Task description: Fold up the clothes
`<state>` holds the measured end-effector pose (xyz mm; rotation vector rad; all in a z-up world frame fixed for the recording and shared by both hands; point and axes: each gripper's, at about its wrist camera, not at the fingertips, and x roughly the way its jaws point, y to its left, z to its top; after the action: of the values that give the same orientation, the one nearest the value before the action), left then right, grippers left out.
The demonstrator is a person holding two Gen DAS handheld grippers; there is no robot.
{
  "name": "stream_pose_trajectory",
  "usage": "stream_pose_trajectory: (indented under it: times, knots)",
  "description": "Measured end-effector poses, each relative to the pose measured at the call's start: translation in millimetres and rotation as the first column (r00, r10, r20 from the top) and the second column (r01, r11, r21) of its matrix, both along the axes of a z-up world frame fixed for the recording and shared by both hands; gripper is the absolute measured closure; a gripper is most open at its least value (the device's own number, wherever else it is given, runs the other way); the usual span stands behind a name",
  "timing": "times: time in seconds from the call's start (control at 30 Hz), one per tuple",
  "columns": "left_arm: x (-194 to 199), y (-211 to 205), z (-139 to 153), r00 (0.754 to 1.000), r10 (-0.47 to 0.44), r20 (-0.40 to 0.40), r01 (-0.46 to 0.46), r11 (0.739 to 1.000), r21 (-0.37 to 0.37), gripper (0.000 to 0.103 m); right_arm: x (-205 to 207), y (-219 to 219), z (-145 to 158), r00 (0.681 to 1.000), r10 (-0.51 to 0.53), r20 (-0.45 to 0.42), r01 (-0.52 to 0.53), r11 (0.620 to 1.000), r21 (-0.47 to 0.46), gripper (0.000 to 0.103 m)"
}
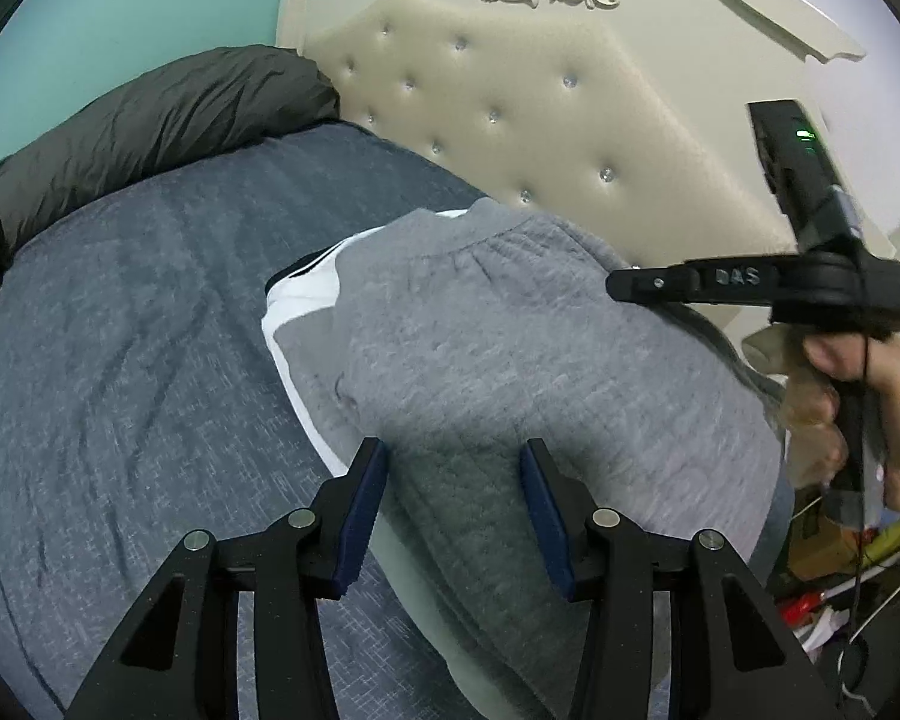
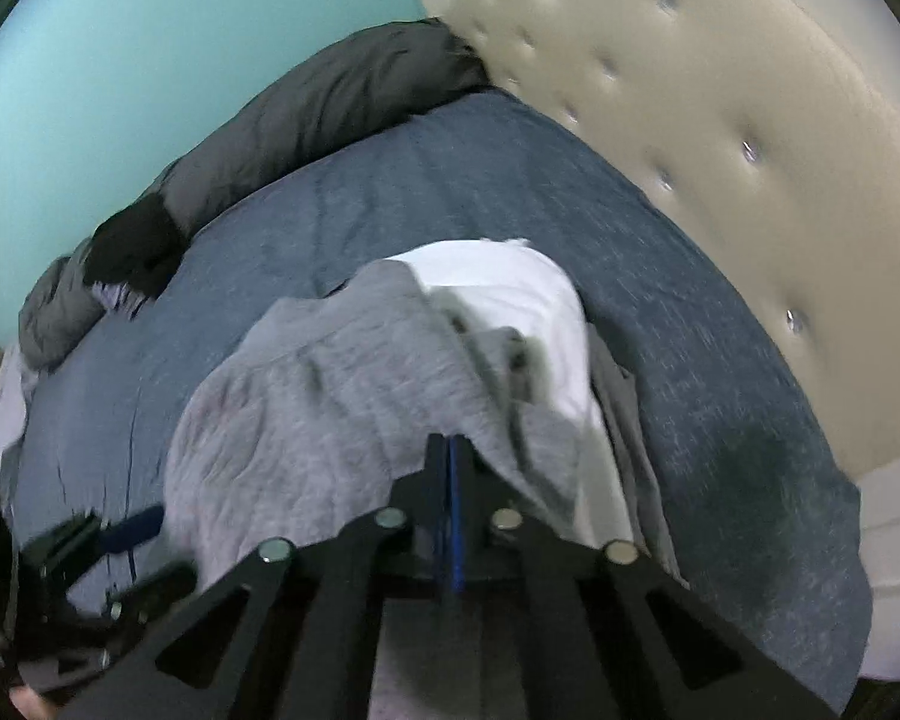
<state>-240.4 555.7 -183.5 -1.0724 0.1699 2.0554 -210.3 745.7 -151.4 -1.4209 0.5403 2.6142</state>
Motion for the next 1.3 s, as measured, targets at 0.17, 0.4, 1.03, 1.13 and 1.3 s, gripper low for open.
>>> stream_pose_trajectory:
  times: [0.17, 0.4, 1.03, 1.13, 1.3]
  knots:
    - [3.8, 6.3, -2.4, 1.000, -0.004, -0.003, 0.004, 1.000, -0.018, 0.057, -4.4, 9.3, -12.8, 0.997, -0.059, 0.047, 0.060, 0.998, -0.007, 0.103]
    - [9.1, 0.4, 15.9, 0.999, -0.003, -0.033, 0.003, 1.000, -0.023, 0.058, 27.0, -2.1, 30.8, 0.993, -0.057, -0.103, 0.062, 0.997, 0.043, 0.103]
    - [35.8, 7.2, 3.4, 0.999, 0.001, -0.041, -0.005, 0.996, -0.089, 0.057, 105.9, -24.1, -12.1, 0.987, -0.003, -0.158, 0.010, 0.999, 0.038, 0.103]
    - [38.3, 5.1, 11.9, 0.999, 0.011, -0.047, -0.015, 0.998, -0.069, 0.058, 112.2, -29.3, 2.6, 0.979, -0.010, -0.204, 0.023, 0.998, 0.062, 0.103]
    - [47.2, 2.3, 26.2, 0.998, 0.009, -0.060, -0.010, 1.000, -0.016, 0.058, 119.7, -45.7, 19.7, 0.959, 0.036, -0.281, -0.017, 0.997, 0.070, 0.103]
